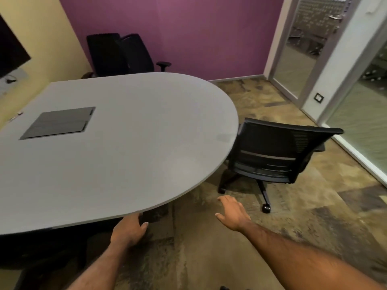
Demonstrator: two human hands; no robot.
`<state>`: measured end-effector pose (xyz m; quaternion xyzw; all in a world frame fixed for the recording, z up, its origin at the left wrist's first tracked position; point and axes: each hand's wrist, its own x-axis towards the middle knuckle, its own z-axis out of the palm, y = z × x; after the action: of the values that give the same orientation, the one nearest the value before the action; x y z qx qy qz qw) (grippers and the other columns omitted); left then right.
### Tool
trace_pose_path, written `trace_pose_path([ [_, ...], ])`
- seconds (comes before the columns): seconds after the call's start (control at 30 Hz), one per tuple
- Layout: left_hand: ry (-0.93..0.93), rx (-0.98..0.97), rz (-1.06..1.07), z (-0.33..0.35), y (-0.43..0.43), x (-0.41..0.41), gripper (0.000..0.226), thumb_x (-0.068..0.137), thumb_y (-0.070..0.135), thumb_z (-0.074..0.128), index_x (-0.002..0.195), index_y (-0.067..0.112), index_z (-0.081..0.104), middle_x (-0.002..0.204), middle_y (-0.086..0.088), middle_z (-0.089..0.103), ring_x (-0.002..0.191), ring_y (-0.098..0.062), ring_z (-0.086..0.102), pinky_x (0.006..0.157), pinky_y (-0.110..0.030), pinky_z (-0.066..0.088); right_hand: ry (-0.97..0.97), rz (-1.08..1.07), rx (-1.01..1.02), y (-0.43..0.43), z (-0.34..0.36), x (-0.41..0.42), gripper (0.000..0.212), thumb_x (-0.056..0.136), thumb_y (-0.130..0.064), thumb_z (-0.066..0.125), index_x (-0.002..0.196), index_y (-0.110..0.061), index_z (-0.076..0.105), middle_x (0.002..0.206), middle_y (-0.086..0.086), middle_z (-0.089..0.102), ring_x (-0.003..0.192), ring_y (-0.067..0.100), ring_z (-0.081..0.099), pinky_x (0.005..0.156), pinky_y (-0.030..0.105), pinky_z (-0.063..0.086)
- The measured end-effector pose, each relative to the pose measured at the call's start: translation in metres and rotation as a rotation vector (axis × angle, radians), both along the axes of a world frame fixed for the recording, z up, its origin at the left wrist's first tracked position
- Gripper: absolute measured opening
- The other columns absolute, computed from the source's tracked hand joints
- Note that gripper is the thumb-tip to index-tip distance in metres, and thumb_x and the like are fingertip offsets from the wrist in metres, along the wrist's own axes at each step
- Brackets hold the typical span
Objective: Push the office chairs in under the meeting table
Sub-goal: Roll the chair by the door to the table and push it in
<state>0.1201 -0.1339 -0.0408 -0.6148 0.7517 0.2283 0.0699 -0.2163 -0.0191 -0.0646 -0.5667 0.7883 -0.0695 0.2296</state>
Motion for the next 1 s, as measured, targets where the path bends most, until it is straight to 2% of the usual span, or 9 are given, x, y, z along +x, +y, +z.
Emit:
trace_pose_path([
  [0.17, 0.016, 0.007, -0.114, 0.001, -0.002, -0.095, 0.034, 0.094, 0.045, 0.060, 0.122, 0.026, 0.059, 0.117, 0.002, 0.066, 0.097, -0.013, 0.059, 0.087, -0.033, 0.053, 0.000, -0.080, -0.011, 0.016, 0.001, -0.081, 0.061, 0.091, -0.045, 0.059, 0.143, -0.019, 0.042, 0.144, 0.002, 0.047, 0.136, 0.023, 0.042, 0.112, 0.040, 0.036],
  [0.27, 0.017, 0.012, -0.188, 0.004, -0.007, -0.143, 0.022, 0.094, 0.044, 0.059, 0.110, 0.029, 0.062, 0.109, 0.004, 0.067, 0.092, -0.012, 0.060, 0.084, -0.034, 0.054, -0.033, -0.186, -0.013, 0.029, 0.001, -0.121, 0.059, 0.090, -0.047, 0.059, 0.141, -0.022, 0.044, 0.141, 0.002, 0.049, 0.134, 0.023, 0.044, 0.110, 0.039, 0.038],
  [0.43, 0.084, -0.021, -0.272, 0.009, -0.032, -0.229, 0.026, 0.095, 0.046, 0.058, 0.114, 0.030, 0.064, 0.113, 0.007, 0.069, 0.094, -0.011, 0.061, 0.084, -0.028, 0.051, -0.183, -0.444, -0.062, 0.044, 0.004, -0.186, 0.057, 0.089, -0.041, 0.066, 0.139, -0.019, 0.048, 0.139, 0.004, 0.052, 0.129, 0.023, 0.049, 0.108, 0.040, 0.042],
  [0.53, 0.141, -0.013, -0.301, 0.010, -0.051, -0.281, 0.026, 0.093, 0.049, 0.060, 0.112, 0.032, 0.065, 0.109, 0.008, 0.069, 0.092, -0.012, 0.063, 0.085, -0.031, 0.055, -0.233, -0.596, -0.123, 0.042, 0.011, -0.227, 0.055, 0.089, -0.036, 0.069, 0.136, -0.015, 0.051, 0.137, 0.006, 0.055, 0.127, 0.024, 0.051, 0.106, 0.036, 0.044],
  [0.63, 0.195, -0.013, -0.363, 0.010, -0.075, -0.333, 0.028, 0.092, 0.048, 0.060, 0.115, 0.032, 0.065, 0.108, 0.009, 0.070, 0.088, -0.009, 0.063, 0.078, -0.026, 0.051, -0.210, -0.679, -0.165, 0.033, 0.018, -0.264, 0.056, 0.088, -0.034, 0.071, 0.136, -0.013, 0.051, 0.136, 0.007, 0.056, 0.128, 0.025, 0.052, 0.106, 0.036, 0.043],
  [0.8, 0.297, -0.022, -0.458, 0.016, -0.118, -0.426, 0.031, 0.096, 0.045, 0.060, 0.120, 0.026, 0.064, 0.115, 0.006, 0.069, 0.094, -0.013, 0.063, 0.079, -0.027, 0.048, -0.131, -0.731, -0.174, 0.007, 0.033, -0.318, 0.058, 0.088, -0.037, 0.071, 0.137, -0.013, 0.051, 0.135, 0.009, 0.058, 0.126, 0.026, 0.053, 0.105, 0.037, 0.045],
  [0.9, 0.580, 0.154, -0.306, 0.028, -0.132, -0.473, 0.044, 0.093, 0.061, 0.055, 0.116, 0.025, 0.064, 0.110, 0.004, 0.068, 0.100, -0.019, 0.065, 0.086, -0.031, 0.049, -0.218, -0.839, -0.227, -0.008, 0.040, -0.343, 0.061, 0.089, -0.036, 0.072, 0.139, -0.011, 0.050, 0.135, 0.008, 0.058, 0.124, 0.024, 0.056, 0.099, 0.031, 0.043],
  [0.97, 0.882, 0.388, -0.037, 0.038, -0.145, -0.508, 0.048, 0.095, 0.059, 0.050, 0.118, 0.018, 0.061, 0.119, -0.013, 0.067, 0.109, -0.029, 0.066, 0.096, -0.042, 0.053, -0.310, -0.946, -0.289, -0.019, 0.042, -0.361, 0.059, 0.089, -0.034, 0.072, 0.138, -0.010, 0.050, 0.130, 0.008, 0.059, 0.117, 0.022, 0.057, 0.092, 0.026, 0.040],
  [1.0, 0.991, 0.474, 0.098, 0.041, -0.154, -0.523, 0.051, 0.100, 0.054, 0.047, 0.128, 0.013, 0.057, 0.129, -0.020, 0.062, 0.116, -0.034, 0.063, 0.100, -0.046, 0.051, -0.354, -1.003, -0.327, -0.026, 0.045, -0.370, 0.057, 0.090, -0.033, 0.072, 0.137, -0.009, 0.050, 0.125, 0.008, 0.060, 0.113, 0.021, 0.059, 0.089, 0.025, 0.040],
])
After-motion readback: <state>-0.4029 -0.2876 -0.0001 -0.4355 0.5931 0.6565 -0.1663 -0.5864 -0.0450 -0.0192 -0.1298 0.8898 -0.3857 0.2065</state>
